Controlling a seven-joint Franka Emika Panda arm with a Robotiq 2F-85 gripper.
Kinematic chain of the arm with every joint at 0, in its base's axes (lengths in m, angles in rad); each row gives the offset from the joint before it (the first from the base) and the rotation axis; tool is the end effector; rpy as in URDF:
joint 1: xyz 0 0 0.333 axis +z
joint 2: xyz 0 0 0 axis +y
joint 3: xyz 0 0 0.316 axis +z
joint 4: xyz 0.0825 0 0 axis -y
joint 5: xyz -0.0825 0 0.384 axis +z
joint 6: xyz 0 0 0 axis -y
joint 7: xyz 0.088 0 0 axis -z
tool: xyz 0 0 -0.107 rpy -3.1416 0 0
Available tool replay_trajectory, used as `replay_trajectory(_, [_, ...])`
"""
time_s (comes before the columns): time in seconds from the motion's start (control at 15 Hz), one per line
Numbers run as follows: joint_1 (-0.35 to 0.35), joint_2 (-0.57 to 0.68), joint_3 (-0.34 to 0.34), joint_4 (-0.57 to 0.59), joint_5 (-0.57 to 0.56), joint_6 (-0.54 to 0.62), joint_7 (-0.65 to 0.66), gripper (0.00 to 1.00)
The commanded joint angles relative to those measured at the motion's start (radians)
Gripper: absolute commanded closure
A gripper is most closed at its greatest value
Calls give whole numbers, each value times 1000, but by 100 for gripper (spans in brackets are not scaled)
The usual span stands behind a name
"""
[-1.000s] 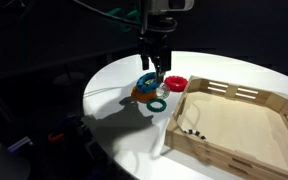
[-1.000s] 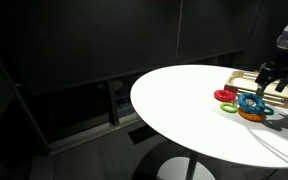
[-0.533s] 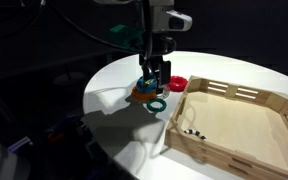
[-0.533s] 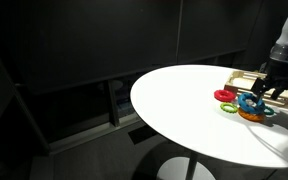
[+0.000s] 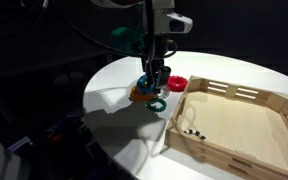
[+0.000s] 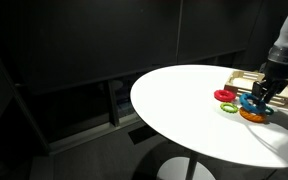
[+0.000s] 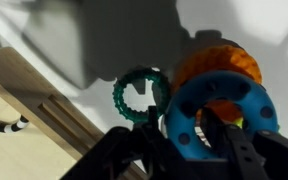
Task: Place the blue ring on the tray
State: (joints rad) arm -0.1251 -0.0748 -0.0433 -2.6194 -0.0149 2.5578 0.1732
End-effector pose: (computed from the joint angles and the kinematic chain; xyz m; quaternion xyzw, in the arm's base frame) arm 0.4261 -0.0720 0.2772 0.9865 -0.1638 0.0066 0.0025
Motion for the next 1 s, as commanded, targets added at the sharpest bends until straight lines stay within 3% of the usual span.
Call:
replay_trajectory(0.0, [12,-10,-12,10,17,-1,12,81])
replay_trajectory(0.13, [13,-15,-14,12,28,-4,9,91])
replay_trajectory(0.93, [-11,-68,-58,92,94,-51,13,89])
